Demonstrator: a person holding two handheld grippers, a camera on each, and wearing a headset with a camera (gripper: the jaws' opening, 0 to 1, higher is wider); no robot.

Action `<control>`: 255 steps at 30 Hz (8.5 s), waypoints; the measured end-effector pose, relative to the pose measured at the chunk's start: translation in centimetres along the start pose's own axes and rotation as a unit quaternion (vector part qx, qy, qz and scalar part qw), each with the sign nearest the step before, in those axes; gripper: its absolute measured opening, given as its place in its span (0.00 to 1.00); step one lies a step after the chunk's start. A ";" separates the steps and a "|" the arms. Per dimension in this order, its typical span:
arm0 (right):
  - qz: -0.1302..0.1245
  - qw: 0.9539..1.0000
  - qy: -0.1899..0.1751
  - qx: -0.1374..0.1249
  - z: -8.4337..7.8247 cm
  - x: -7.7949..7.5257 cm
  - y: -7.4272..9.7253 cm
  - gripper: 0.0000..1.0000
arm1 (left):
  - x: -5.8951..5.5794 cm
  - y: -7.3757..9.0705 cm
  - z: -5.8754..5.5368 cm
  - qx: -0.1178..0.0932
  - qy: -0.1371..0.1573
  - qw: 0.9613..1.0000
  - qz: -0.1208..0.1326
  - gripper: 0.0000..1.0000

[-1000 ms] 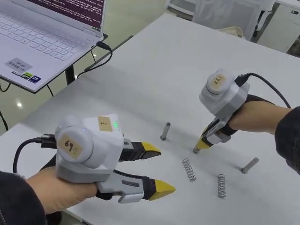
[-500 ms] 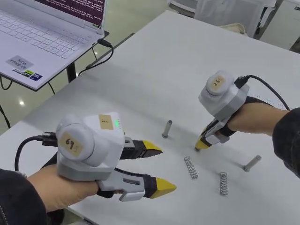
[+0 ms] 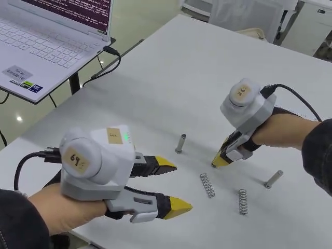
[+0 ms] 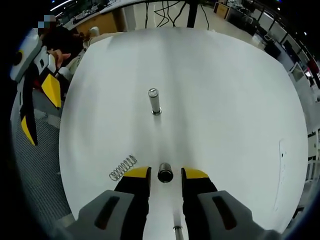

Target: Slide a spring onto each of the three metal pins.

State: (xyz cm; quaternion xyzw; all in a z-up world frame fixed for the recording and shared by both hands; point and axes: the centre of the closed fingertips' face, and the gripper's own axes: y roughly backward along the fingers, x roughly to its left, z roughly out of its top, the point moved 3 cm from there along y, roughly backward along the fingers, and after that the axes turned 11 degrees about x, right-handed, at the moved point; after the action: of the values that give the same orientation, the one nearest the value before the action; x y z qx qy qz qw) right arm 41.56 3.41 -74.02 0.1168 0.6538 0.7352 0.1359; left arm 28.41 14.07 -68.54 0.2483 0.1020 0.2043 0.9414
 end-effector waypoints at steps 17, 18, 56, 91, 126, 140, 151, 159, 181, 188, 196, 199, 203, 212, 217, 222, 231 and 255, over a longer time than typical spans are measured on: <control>-0.007 0.999 -0.021 -0.038 -0.1 0.2 2.5 0.29 | -0.1 0.0 0.4 0.003 -0.010 1.000 0.000 0.38; -0.010 0.999 -0.020 -0.041 -0.1 0.2 2.8 0.29 | -0.2 0.0 0.5 0.002 -0.011 1.000 -0.001 0.38; -0.057 0.992 -0.012 -0.111 -5.9 7.5 13.1 0.27 | -3.1 0.2 1.1 0.007 -0.045 0.999 -0.029 0.38; -0.108 0.967 -0.144 -0.180 -19.7 12.4 17.7 0.26 | -3.9 -0.1 2.6 0.017 -0.057 0.998 -0.023 0.38; -0.142 0.933 -0.268 -0.192 -27.1 18.0 18.2 0.26 | 0.3 -9.8 1.8 0.122 -0.143 0.977 -0.096 0.39; -0.138 0.930 -0.276 -0.201 -26.1 18.7 17.6 0.26 | 1.8 -12.0 0.3 0.162 -0.137 0.971 -0.111 0.39; -0.135 0.928 -0.278 -0.209 -25.7 18.5 17.5 0.26 | 2.0 -12.4 -0.6 0.186 -0.144 0.965 -0.116 0.39; -0.132 0.929 -0.272 -0.213 -25.2 18.0 17.3 0.26 | 2.0 -11.6 -1.2 0.195 -0.148 0.963 -0.110 0.37; -0.124 0.935 -0.255 -0.214 -24.2 17.5 17.3 0.26 | 2.5 -11.0 -2.4 0.197 -0.141 0.967 -0.081 0.22; -0.124 0.936 -0.252 -0.214 -23.9 17.3 17.2 0.25 | 2.6 -11.0 -2.5 0.191 -0.136 0.969 -0.075 0.17; -0.122 0.936 -0.250 -0.215 -23.7 17.3 17.2 0.25 | 3.0 -11.0 -2.5 0.189 -0.134 0.971 -0.066 0.11; -0.122 0.936 -0.250 -0.216 -23.7 17.2 17.2 0.25 | 3.2 -11.0 -2.5 0.186 -0.136 0.971 -0.059 0.05; -0.123 0.936 -0.249 -0.217 -23.7 17.2 17.2 0.25 | 3.2 -10.9 -2.5 0.186 -0.139 0.971 -0.057 0.03; -0.125 0.936 -0.245 -0.221 -23.4 17.0 17.4 0.25 | 3.3 -10.4 -1.9 0.171 -0.143 0.974 -0.046 0.03; -0.123 0.937 -0.236 -0.225 -22.7 16.7 17.5 0.25 | 3.0 -9.7 -1.1 0.154 -0.138 0.977 -0.045 0.03; -0.120 0.940 -0.221 -0.230 -21.6 16.2 17.6 0.25 | 2.3 -8.9 -0.4 0.141 -0.147 0.978 -0.045 0.03; -0.111 0.946 -0.188 -0.239 -19.8 15.3 17.8 0.25 | 0.7 -7.3 1.9 0.104 -0.167 0.979 -0.045 0.02; -0.072 0.957 -0.106 -0.261 -14.6 14.3 17.1 0.24 | -4.0 -3.8 4.4 0.054 -0.191 0.979 -0.039 0.03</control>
State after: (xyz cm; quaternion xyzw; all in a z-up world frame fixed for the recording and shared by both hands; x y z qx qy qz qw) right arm 22.30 -7.01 -58.90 0.1071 0.4275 0.8520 0.2827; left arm 27.34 7.41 -66.39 0.3291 -0.0591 0.1101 0.9360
